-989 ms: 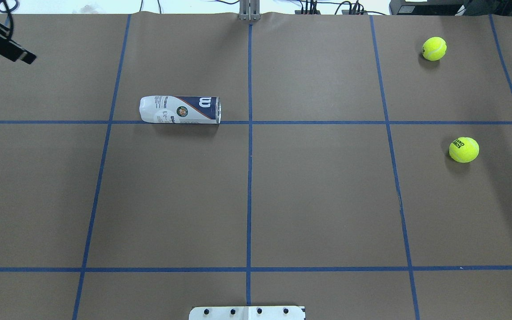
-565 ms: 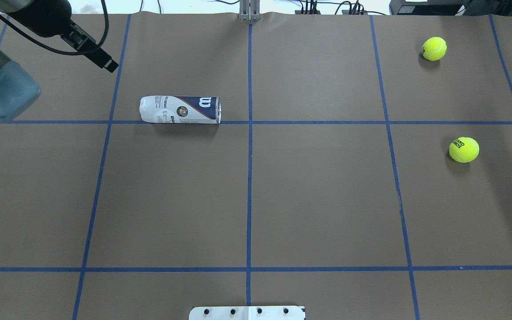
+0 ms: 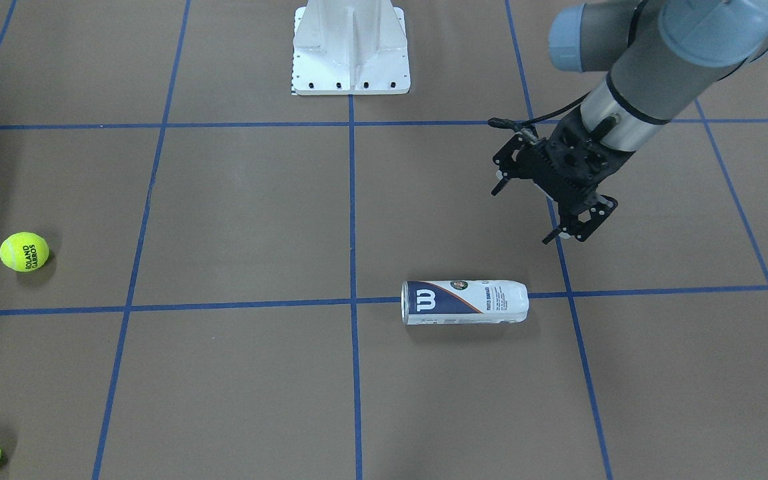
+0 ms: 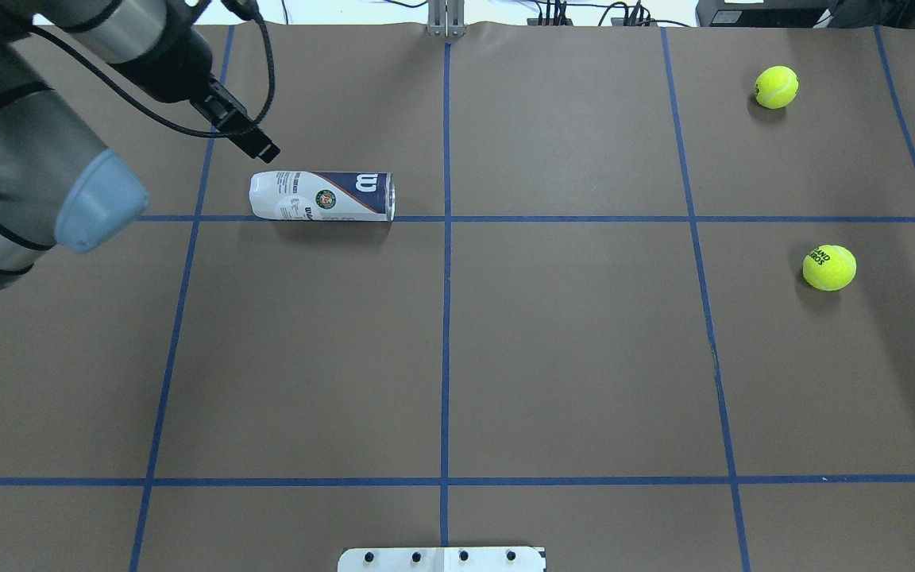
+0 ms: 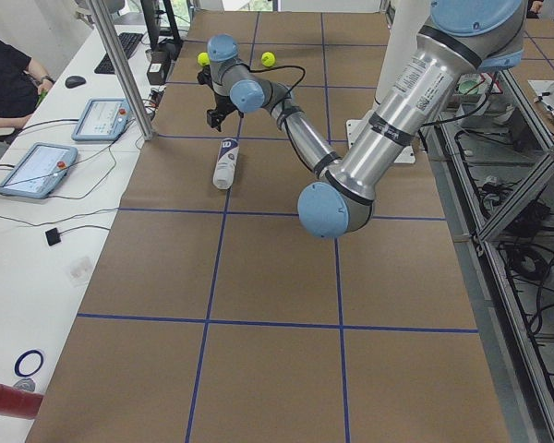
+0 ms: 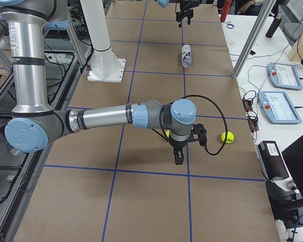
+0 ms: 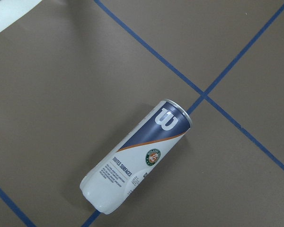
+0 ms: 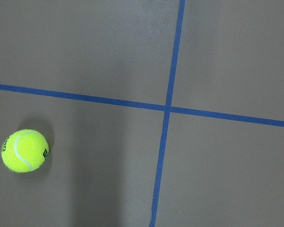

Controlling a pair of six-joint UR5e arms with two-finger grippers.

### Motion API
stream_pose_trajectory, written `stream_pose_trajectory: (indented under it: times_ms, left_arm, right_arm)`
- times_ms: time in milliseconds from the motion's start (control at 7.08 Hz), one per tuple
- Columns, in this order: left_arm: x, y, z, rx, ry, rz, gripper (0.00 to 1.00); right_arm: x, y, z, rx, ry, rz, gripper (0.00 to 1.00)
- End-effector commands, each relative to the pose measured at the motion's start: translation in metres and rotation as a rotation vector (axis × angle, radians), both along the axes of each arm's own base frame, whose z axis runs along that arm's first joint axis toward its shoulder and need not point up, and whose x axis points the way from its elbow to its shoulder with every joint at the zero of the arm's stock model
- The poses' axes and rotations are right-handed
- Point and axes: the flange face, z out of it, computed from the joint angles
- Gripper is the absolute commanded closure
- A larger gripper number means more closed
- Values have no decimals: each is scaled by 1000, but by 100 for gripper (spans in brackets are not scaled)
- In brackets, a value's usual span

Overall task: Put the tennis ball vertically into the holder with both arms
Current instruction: 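Move the left gripper over the lying Wilson can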

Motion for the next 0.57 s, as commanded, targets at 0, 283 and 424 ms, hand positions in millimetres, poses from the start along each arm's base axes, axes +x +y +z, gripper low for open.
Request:
stream_pose_trajectory:
  times_ms: [0, 283, 424]
  left_arm:
    - [38, 2, -27, 101, -25, 32, 1]
    - [69, -17, -46, 201, -48, 119, 1]
    - [102, -19, -49, 215, -66, 172, 1]
  right_arm:
    - [0, 0, 1, -1, 0, 0, 0]
    - [-1, 0, 1, -1, 0, -2, 0]
    - [-1, 0, 2, -3, 1, -3, 0]
